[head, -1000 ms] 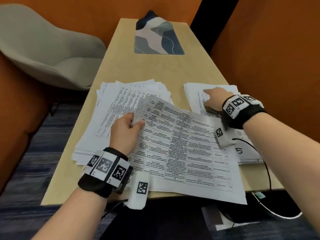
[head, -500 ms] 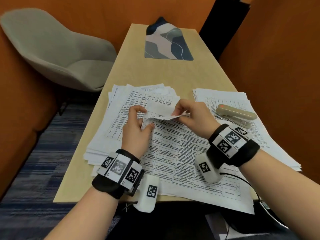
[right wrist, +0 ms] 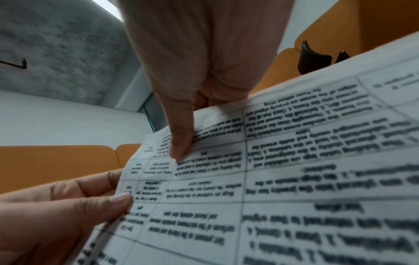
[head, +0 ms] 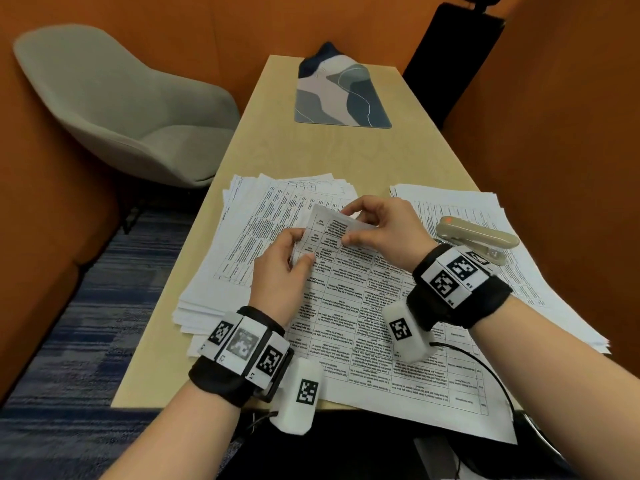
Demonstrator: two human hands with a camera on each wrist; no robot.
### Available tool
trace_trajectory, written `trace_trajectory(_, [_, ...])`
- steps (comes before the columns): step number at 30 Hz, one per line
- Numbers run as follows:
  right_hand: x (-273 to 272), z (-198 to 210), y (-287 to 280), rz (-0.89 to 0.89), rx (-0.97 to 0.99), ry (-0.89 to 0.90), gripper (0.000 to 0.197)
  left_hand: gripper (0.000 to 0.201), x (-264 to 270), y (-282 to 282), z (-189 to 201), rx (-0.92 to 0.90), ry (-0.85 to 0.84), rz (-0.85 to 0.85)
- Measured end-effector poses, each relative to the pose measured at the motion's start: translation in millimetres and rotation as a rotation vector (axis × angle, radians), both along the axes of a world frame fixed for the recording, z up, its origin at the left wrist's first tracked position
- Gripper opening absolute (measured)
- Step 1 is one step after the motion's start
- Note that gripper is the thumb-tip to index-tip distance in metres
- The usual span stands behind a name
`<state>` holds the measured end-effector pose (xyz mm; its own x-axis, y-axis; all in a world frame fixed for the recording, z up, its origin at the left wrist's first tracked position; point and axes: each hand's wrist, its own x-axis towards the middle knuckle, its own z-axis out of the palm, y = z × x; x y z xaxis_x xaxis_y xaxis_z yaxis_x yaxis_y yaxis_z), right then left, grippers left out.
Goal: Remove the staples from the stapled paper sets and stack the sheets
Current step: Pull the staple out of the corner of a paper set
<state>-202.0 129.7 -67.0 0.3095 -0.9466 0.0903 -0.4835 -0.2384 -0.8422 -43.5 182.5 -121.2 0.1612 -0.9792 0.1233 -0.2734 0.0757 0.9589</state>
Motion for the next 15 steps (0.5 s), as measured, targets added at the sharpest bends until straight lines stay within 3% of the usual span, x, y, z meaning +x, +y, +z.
trace_trajectory(3, [2,1,0,-0.003,-0.046,0.093,0.033,0.026,-2,3,3,-0.007,0.01,-0.003])
trace_trajectory(8, [-2,2,-6,0.047,-0.146,0.517,0.058,0.043,0,9,7,-0.073,0.049,-0.028])
trace_trajectory(11, [-7,13,-6,0.117,0.092,0.446,0.034,0.053,4,7,9,-0.105,0.065,-0.038])
trace_trajectory(15, [-18,40,-12,0.074,0.003,0.374,0.021,0.035,18,0,20,-0.136,0.063,0.011])
